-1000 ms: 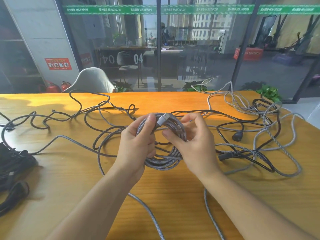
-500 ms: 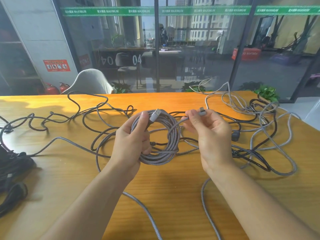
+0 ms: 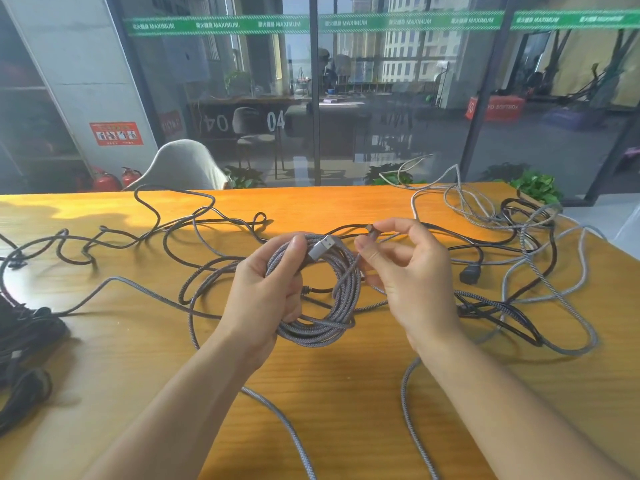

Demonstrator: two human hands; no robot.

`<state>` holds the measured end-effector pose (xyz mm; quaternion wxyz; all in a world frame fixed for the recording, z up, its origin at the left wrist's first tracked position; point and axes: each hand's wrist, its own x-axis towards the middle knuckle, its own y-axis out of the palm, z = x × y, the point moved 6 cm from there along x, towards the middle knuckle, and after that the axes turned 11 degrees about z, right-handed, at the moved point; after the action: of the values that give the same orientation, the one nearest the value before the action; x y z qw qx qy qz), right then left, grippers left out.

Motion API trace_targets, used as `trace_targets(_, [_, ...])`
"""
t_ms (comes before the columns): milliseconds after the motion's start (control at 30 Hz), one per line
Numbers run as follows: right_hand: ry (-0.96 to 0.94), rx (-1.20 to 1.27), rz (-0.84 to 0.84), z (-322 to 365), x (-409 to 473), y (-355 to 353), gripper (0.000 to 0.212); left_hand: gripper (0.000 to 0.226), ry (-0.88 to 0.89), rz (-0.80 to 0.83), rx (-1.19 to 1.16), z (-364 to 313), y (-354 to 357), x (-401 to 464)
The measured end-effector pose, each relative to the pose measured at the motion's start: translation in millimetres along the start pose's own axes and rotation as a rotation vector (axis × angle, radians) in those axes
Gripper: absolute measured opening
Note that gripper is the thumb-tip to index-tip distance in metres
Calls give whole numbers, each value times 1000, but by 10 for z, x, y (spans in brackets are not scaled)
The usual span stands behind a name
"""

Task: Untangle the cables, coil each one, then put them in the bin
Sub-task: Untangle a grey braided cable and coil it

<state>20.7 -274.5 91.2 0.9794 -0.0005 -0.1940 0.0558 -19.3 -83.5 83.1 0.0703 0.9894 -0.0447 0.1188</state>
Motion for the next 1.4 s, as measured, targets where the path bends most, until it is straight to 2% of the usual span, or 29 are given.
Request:
trace_targets(167, [-93,-155,70,35,4,77,33,33,-3,-14,15,13,0,0])
trace_targets(400, [-176,-303,64,129,-25,82,29,17,-7,2,8,16,-15,-6])
trace_targets(733, [-275,-521,211,198,-4,138,30,23,-13,7,55,-6,16,-14])
trace_targets(833, [-310,-561,190,223,-26,128,29,24,-6,-3,72,-13,13,-19])
trace_targets(967, [-265,-518,90,224,-34,94,26,21,31,-29,102,-47,11,-18])
trace_targets(1100, [-263,-549,118,241,-47,115,27,21,57,-35,184,-96,-17,-28])
trace_targets(1233, [-185,-414,80,195,-4,29,23,20,99,2,253,-142,34,-33])
trace_targets(1400, [-207,-361,231,226,12,91,25,16,92,17,209,-130,-8,-23])
